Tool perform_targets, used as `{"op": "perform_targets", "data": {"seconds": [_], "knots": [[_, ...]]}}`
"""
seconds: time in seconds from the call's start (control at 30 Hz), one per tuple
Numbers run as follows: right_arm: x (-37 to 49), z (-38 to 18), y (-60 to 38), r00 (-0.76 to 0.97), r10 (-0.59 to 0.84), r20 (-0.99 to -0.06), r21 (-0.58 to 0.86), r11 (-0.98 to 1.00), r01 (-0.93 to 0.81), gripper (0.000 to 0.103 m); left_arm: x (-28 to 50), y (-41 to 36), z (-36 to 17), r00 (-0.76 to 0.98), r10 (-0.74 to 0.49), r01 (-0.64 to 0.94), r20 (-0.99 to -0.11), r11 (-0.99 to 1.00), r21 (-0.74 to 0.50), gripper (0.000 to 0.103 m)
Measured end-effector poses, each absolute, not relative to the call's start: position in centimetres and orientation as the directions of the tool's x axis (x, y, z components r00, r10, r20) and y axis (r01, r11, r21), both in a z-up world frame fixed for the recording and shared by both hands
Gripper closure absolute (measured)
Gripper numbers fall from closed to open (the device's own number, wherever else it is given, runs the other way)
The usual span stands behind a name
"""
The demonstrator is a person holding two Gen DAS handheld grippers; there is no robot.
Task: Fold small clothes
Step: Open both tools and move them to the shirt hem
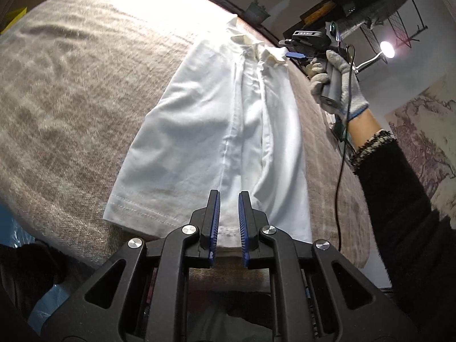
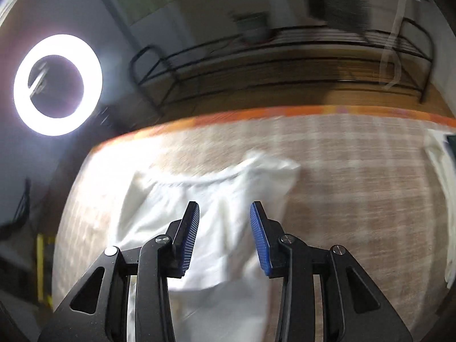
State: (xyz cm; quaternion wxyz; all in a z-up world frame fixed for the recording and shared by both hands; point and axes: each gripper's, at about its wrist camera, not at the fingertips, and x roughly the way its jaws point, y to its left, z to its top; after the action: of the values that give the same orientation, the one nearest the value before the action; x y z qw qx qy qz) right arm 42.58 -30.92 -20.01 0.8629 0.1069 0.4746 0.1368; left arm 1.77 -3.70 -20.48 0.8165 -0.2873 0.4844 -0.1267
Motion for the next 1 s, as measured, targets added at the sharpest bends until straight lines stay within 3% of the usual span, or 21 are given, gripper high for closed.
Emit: {"op": "perform_targets", "data": {"seconds": [0.13, 0.23, 0.47, 0.6, 0.7, 0.77, 1.0], "knots": [[42.5, -21.2, -29.4, 0.432, 0.248, -0.867, 0.205, 0.968, -0.144, 0.068, 1.3, -3.2, -20.4, 0.497, -0.493, -0.074, -0.715, 0.796, -0.6, 0.093], [41.7, -21.5, -28.8, 0.414, 0.262, -0.872, 0.208, 0.963, -0.171, 0.101, 0.9, -2.8, -19.9, 0.513, -0.487, -0.069, -0.707, 0.797, -0.6, 0.092], [42.6, -18.5, -26.1, 0.467, 0.416, -0.781, 0.344, 0.909, -0.235, 0.102, 0.5, -2.4, -19.4, 0.529, -0.482, -0.066, -0.699, 0.798, -0.599, 0.093], [43.9, -20.2, -23.2, 0.41, 0.385, -0.827, 0.291, 0.917, -0.274, 0.101, 0.3, -1.8, -18.8, 0.542, -0.474, -0.068, -0.694, 0.798, -0.598, 0.093], [43.0, -19.4, -24.8, 0.422, 0.48, -0.769, 0.393, 0.876, -0.28, 0.095, 0.2, -1.6, -18.4, 0.558, -0.463, -0.054, -0.689, 0.808, -0.587, 0.093], [42.3, -18.2, -27.2, 0.454, 0.521, -0.723, 0.45, 0.854, -0.263, 0.08, 0.2, -1.5, -18.3, 0.56, -0.461, -0.048, -0.688, 0.812, -0.582, 0.093], [36.0, -13.7, -34.7, 0.566, 0.453, -0.689, 0.449, 0.88, -0.157, 0.079, -0.7, -1.4, -16.7, 0.595, -0.43, -0.008, -0.679, 0.841, -0.54, 0.092]]}}
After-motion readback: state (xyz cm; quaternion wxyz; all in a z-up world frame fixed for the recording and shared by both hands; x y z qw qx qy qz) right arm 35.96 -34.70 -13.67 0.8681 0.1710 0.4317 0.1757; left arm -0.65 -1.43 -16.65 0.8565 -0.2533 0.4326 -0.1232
